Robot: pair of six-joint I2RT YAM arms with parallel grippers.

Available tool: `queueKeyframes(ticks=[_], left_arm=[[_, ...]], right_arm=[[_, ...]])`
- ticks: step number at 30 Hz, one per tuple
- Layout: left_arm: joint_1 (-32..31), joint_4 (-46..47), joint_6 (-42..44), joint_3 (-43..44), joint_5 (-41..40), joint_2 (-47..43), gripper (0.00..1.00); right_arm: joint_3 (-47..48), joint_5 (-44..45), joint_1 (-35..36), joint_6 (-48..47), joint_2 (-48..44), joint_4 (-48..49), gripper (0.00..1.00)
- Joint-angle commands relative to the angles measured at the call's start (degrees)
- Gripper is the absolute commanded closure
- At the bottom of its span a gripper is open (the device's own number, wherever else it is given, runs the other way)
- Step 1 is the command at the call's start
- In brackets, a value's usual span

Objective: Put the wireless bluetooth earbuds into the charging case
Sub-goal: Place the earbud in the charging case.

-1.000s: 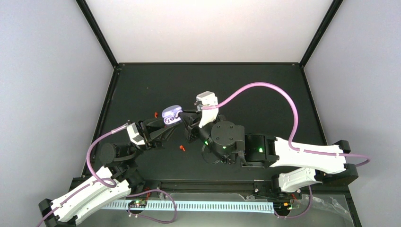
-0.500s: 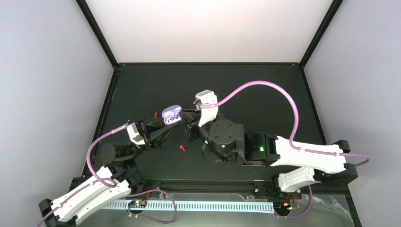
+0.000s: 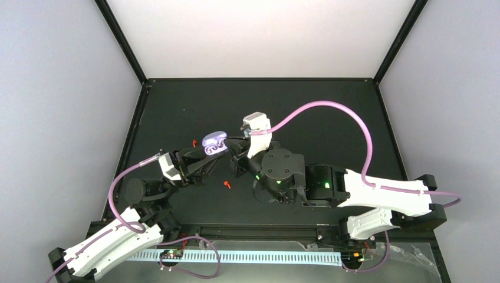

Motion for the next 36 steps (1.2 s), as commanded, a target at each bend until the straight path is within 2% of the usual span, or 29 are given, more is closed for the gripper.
queueKeyframes(ticks=[1, 5, 17, 28, 29, 30, 32, 36], left_arm=[[0.17, 2.34, -0.37, 0.44, -0.28, 0.49, 0.98], [0.12, 2.62, -0.5, 0.56, -0.12, 0.76, 0.98], [0.18, 2.91, -1.29, 0.91, 0.22, 1.23, 0.98], [0.17, 1.46, -3.7, -0.68, 0.81, -0.72, 0.99], [0.18, 1.02, -3.92, -0.69, 1.58, -1.0, 0.98], [0.18, -0.51, -5.03, -0.4, 4.43, -1.8, 0.99], [0.16, -1.33, -6.41, -0.22, 7.83, -2.26, 0.98], [0.16, -1.6, -10.04, -0.3, 13.37, -2.93, 0.98]], right_arm=[[1.83, -0.23, -0.12, -0.55, 0.18, -1.22, 0.94], [2.38, 0.16, -0.12, -0.63, 0.59, -2.75, 0.99], [2.88, -0.26, -0.1, -0.71, 0.44, -5.43, 0.98], [2.95, -0.91, -0.1, -1.39, -5.97, -9.45, 0.81], [3.07, -2.6, -0.1, -2.57, -6.84, -9.94, 0.78], [3.99, -9.29, -0.11, -7.63, -9.58, -11.56, 0.72], [5.84, -16.71, -0.12, -11.67, -11.35, -13.75, 0.66], [13.38, -29.73, -0.21, -14.78, -10.46, -24.88, 0.54]])
